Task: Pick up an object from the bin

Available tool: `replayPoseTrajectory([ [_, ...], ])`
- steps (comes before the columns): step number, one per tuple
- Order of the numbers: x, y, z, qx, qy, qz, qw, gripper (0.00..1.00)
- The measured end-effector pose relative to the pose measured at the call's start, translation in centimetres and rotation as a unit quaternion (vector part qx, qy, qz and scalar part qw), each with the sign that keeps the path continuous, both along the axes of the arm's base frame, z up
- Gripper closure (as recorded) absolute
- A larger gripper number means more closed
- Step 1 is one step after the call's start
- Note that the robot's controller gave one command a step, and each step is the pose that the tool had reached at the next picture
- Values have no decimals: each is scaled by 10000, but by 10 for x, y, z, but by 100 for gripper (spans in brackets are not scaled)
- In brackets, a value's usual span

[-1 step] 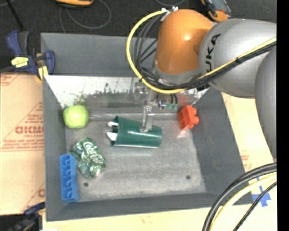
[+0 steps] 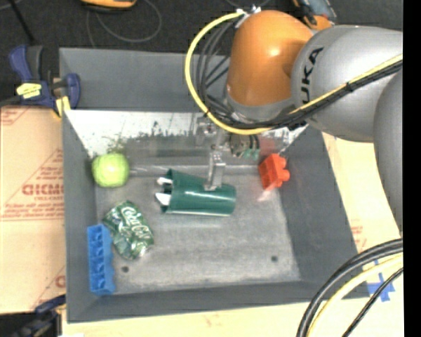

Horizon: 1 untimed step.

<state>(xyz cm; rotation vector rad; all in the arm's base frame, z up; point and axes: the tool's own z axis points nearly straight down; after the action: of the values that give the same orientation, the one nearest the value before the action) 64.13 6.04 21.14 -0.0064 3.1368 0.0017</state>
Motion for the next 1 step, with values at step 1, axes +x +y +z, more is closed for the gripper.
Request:
replayPoseTrajectory([
  [1,-6,9,-54,-8,-29,237,9997,0],
])
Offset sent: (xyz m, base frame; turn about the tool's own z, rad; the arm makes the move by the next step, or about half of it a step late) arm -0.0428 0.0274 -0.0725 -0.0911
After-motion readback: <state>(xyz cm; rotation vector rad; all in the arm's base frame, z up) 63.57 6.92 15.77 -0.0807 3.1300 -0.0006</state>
